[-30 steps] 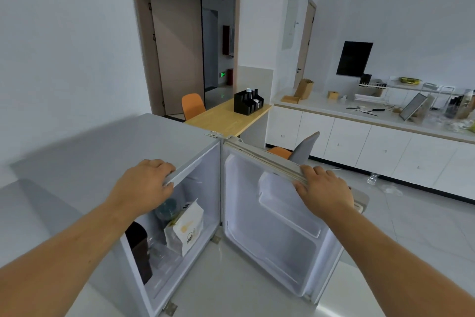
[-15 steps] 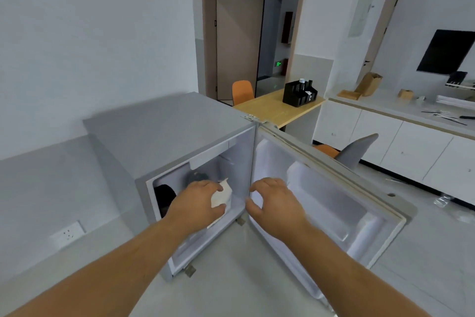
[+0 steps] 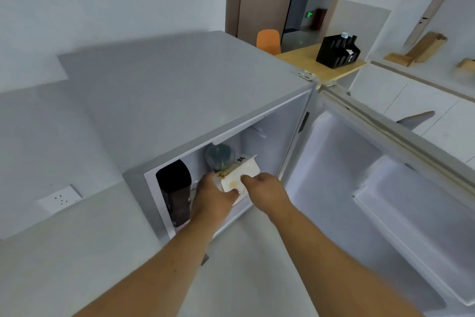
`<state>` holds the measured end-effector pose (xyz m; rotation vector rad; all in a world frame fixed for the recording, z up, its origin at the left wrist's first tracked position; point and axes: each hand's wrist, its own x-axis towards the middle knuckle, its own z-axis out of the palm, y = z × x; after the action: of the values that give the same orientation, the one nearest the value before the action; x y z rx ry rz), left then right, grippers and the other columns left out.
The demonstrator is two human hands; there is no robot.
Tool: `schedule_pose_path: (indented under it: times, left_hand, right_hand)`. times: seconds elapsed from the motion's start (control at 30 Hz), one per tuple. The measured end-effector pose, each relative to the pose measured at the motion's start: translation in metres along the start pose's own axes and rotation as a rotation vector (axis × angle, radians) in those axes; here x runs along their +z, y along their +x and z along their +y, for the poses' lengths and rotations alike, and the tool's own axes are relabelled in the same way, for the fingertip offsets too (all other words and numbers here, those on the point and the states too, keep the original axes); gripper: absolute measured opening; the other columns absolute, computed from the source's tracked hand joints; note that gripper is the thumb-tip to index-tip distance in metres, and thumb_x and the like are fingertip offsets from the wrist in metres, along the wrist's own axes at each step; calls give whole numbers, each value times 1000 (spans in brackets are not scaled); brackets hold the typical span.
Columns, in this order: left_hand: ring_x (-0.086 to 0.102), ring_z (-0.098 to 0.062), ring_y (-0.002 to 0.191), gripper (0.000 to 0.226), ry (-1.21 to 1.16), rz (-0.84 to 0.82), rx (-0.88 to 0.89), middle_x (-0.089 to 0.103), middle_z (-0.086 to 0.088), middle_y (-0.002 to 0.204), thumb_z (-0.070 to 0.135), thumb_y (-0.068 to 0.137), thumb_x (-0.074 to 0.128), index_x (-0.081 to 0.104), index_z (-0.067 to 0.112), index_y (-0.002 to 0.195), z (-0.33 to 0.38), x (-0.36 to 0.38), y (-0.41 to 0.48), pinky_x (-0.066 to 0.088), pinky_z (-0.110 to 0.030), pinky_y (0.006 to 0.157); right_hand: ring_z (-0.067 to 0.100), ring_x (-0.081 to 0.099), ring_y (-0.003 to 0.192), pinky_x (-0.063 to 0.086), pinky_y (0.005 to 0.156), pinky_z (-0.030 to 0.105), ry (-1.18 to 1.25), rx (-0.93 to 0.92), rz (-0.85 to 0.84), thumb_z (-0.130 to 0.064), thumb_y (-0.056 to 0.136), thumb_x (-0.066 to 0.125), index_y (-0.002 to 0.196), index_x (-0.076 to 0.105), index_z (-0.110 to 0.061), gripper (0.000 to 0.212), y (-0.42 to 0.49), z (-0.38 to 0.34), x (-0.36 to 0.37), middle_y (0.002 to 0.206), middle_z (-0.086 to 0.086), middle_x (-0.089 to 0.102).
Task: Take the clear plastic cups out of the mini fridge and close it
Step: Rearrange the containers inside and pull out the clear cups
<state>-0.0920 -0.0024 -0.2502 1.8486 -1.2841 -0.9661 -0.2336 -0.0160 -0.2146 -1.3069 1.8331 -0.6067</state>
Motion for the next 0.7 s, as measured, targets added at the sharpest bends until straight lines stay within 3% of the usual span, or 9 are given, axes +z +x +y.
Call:
schedule_pose_path:
  times: [0.03, 0.1, 0.23, 0.37, 0.43, 0.57, 0.7]
  left_hand:
    - [64, -29, 115, 73, -5, 7, -22, 63, -5, 135, 33, 79, 86, 50, 20, 141, -5, 4, 10, 57, -44, 92]
    - [63, -30, 120, 75, -17, 24, -47, 61, -5, 138, 33, 79, 85, 48, 21, 144, -13, 12, 28, 54, -40, 92]
    - [63, -26, 117, 72, -33, 25, -72, 63, -2, 134, 34, 77, 84, 51, 22, 140, -23, 28, 51, 43, -29, 79]
    - [59, -12, 96, 66, -48, 35, -35, 58, 15, 106, 38, 74, 89, 57, 23, 129, -29, 38, 60, 38, -14, 63]
    - [60, -14, 97, 67, -24, 56, -22, 57, 14, 110, 40, 73, 89, 56, 24, 129, -30, 40, 63, 43, -21, 68]
    - [65, -26, 112, 70, 34, 67, 4, 61, -2, 130, 40, 76, 88, 54, 21, 134, -31, 42, 70, 56, -44, 90]
    - [64, -27, 114, 72, 23, 54, -11, 58, -4, 135, 43, 76, 88, 53, 24, 135, -31, 42, 73, 55, -43, 93]
  right_hand:
    - [17, 60, 70, 48, 64, 31, -14, 24, -11, -46, 94, 61, 77, 57, -17, 34, 12, -1, 5, 75, -1, 61]
    - [19, 64, 76, 58, 77, 38, -16, 73, -46, -50, 93, 60, 79, 57, -22, 32, 33, -1, 14, 82, -2, 65]
    - [22, 68, 83, 60, 67, 37, 58, 155, -127, -57, 91, 61, 84, 58, -25, 33, 64, 3, 32, 88, 1, 69]
    - [23, 70, 82, 62, 69, 37, 78, 180, -152, -54, 92, 62, 98, 65, -17, 38, 85, 8, 47, 93, 6, 72]
    - [23, 72, 81, 61, 66, 35, 87, 169, -153, -48, 92, 62, 102, 67, -16, 33, 91, 9, 51, 93, 7, 74]
    - [25, 74, 81, 64, 68, 37, 89, 139, -153, -40, 92, 61, 103, 69, -18, 26, 101, 9, 55, 91, 8, 76]
    - [24, 74, 73, 66, 70, 41, 39, 83, -123, -40, 91, 60, 88, 69, -19, 23, 110, 0, 53, 83, 7, 76]
